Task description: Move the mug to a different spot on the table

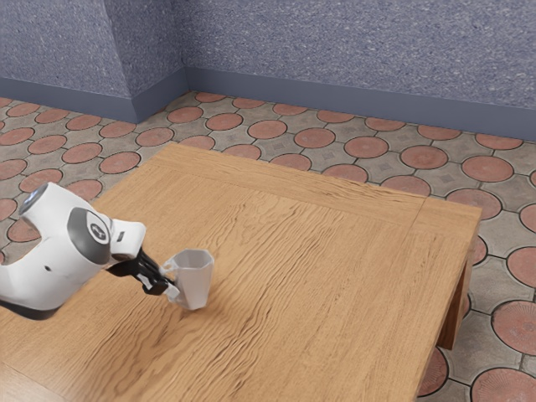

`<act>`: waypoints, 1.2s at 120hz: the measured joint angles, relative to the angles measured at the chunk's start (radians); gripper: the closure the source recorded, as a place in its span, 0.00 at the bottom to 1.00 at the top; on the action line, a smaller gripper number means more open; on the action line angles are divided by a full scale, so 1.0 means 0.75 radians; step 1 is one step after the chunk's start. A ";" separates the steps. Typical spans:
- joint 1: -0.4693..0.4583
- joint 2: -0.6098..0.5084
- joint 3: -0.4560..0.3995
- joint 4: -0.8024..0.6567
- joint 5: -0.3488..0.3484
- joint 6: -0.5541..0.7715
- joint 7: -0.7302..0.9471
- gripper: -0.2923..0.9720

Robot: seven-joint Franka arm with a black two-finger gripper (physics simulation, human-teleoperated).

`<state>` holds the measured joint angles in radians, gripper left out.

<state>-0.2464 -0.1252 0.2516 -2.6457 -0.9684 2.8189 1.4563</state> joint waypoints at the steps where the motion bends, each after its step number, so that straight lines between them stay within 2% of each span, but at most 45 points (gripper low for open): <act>1: 0.000 -0.001 0.001 -0.001 0.000 0.000 0.000 0.82; 28: 0.000 0.006 0.011 -0.003 -0.007 0.015 -0.001 0.82; 76: -0.001 0.082 0.005 0.006 -0.109 0.053 -0.003 0.82; 97: -0.005 0.083 -0.004 0.007 -0.114 0.037 -0.002 0.54; 107: -0.005 0.083 -0.004 0.003 -0.116 0.027 -0.002 0.44; 123: -0.004 0.082 -0.004 -0.024 -0.125 0.016 -0.003 0.34; 144: -0.003 0.080 -0.004 -0.056 -0.173 0.010 -0.006 0.28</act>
<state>-0.2489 -0.0654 0.2485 -2.6876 -1.0984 2.8261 1.4515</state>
